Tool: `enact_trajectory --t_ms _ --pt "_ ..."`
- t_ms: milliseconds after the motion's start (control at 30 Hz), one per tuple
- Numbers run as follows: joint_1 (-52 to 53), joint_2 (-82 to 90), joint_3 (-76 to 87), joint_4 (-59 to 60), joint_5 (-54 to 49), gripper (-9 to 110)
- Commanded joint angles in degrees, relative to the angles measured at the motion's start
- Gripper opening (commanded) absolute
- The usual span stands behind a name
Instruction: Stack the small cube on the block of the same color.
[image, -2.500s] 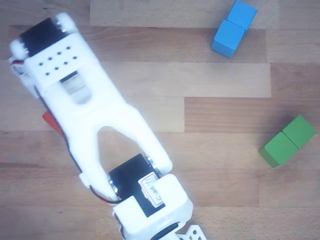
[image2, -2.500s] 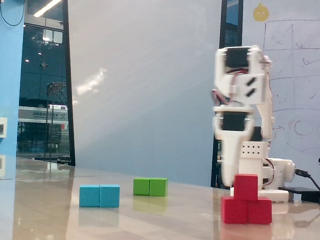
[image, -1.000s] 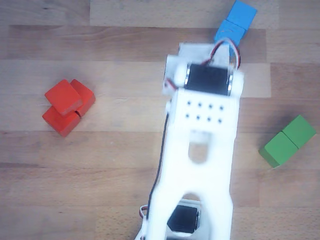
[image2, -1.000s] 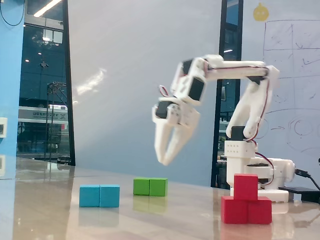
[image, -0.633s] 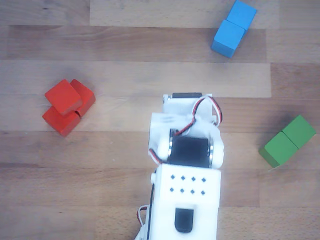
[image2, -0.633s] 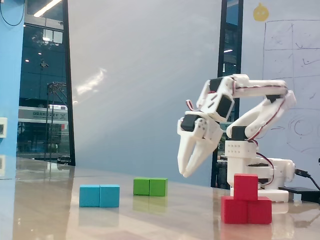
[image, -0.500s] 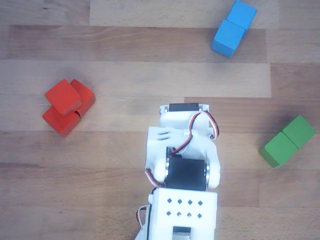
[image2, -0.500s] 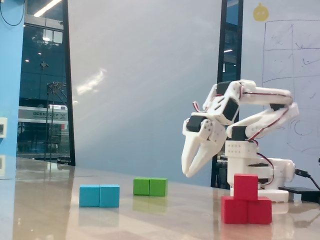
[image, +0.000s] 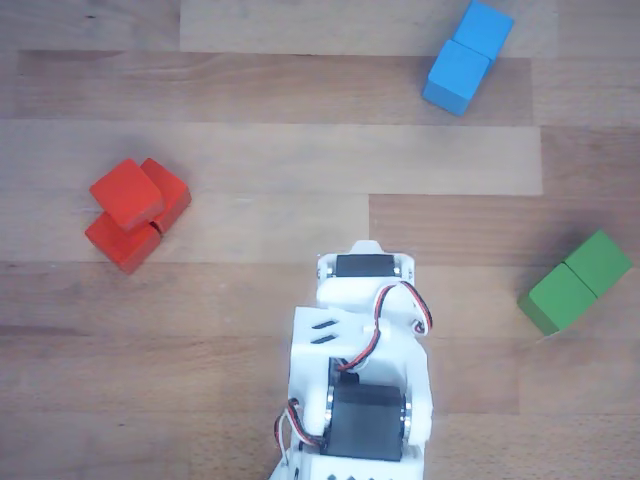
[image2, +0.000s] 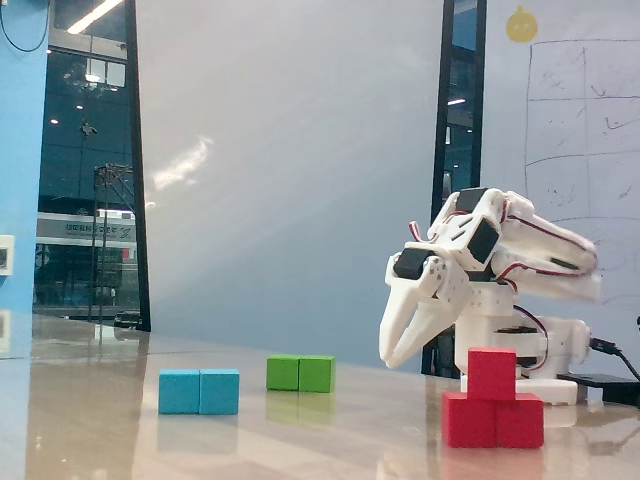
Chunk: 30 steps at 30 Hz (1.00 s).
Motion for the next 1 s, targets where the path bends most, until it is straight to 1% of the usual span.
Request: enact_trajectory --t_ms 0,200,400,600,800,967 --pt "1.5 4.7 0.2 2.4 0.2 0" --pt "1.3 5.1 0.6 2.1 0.2 0" --pt "-4.1 4.9 0.3 2.0 -0.6 0" --pt "3.0 4.6 0.1 2.2 0.4 0" --pt "-1.8 4.5 0.1 2.1 -0.5 0" --pt "-0.5 4.5 0.1 2.0 -0.5 0"
